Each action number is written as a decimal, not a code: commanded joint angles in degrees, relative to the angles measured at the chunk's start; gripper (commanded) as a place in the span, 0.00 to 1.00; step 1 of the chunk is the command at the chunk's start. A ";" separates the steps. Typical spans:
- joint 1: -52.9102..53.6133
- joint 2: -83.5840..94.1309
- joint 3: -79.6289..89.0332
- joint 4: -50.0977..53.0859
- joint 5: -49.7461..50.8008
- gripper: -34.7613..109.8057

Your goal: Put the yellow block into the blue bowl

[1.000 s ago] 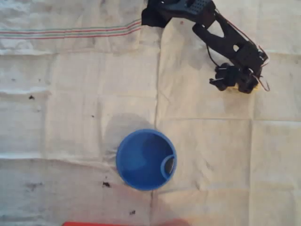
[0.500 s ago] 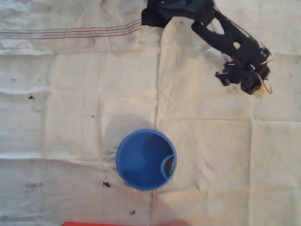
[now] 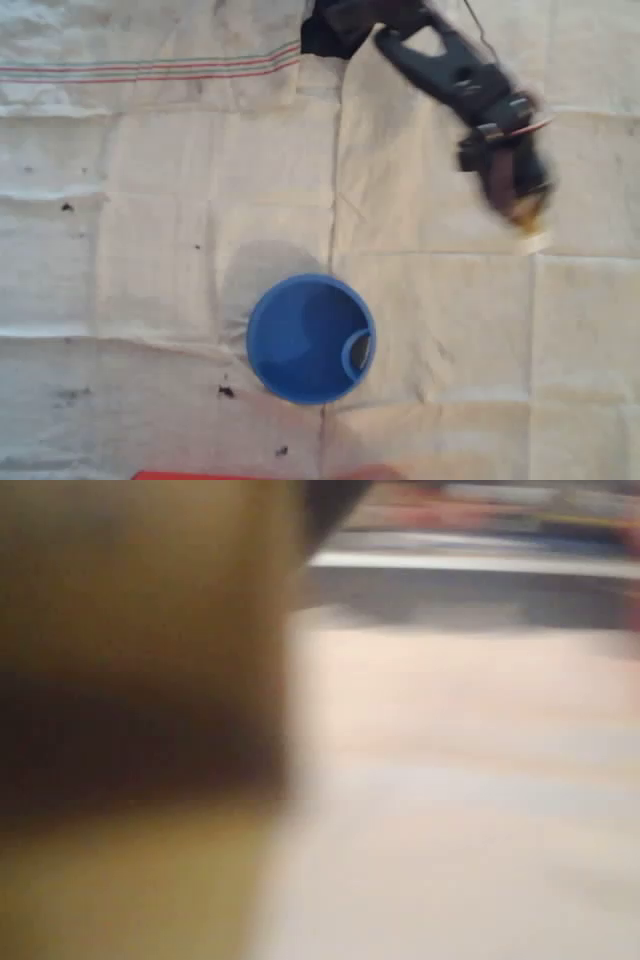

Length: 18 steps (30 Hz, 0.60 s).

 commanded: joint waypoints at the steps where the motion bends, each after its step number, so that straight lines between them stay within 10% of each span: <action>1: 7.38 8.70 -5.36 1.41 2.90 0.24; 18: 25.31 -1.76 -5.45 -8.96 13.18 0.24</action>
